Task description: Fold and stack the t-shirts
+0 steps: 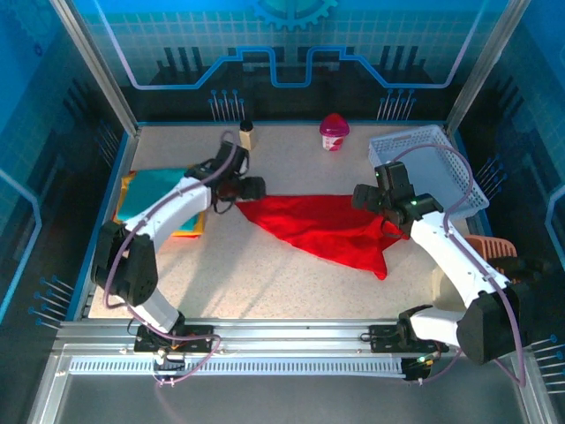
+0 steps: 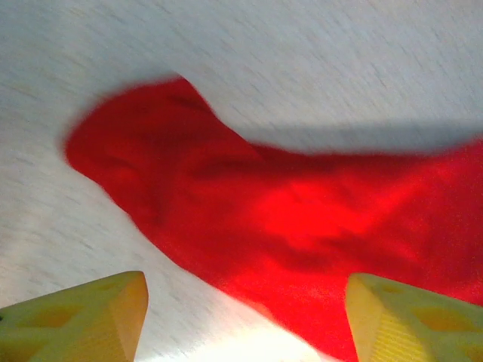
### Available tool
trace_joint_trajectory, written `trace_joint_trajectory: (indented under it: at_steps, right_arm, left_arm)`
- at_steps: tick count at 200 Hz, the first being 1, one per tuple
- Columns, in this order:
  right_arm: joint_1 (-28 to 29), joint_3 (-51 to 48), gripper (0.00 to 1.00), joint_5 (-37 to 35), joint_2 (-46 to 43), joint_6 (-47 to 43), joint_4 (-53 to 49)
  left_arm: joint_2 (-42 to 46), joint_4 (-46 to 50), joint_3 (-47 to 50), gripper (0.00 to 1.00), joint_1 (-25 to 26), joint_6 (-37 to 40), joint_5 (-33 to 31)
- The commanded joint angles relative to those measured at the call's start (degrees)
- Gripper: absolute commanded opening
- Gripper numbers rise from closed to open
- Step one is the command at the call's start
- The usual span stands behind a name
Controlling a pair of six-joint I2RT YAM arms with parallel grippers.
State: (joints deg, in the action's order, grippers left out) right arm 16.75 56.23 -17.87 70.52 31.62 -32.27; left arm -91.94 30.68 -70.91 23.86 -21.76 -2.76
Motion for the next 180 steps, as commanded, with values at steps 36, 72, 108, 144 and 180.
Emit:
trace_joint_trajectory:
  at_steps: [36, 72, 108, 144, 180]
  right_arm:
    - [0.82, -0.28, 1.00, 3.48, 2.78, 0.45, 4.04]
    - [1.51, -0.42, 0.99, 5.06, 4.79, 2.20, 2.92]
    - [10.25, -3.15, 0.97, 2.33, 4.31, 0.26, -0.18]
    - [22.80, -4.11, 0.95, 3.13, 8.52, -6.20, 3.89]
    - [29.54, 2.55, 0.91, 0.39, 18.82, -9.38, 4.77]
  left_arm:
    - [6.73, -7.59, 12.24, 0.73, 12.74, -12.37, 4.95]
    - [1.25, -8.72, 13.01, 0.73, 16.06, -15.98, 5.75]
    - [1.85, -6.83, 13.55, 0.73, 13.82, -13.56, 2.77]
    - [6.37, -1.60, 13.28, 0.74, 4.09, -9.76, 2.71]
    - [12.21, 3.94, 13.81, 0.75, -2.81, -7.27, 1.68]
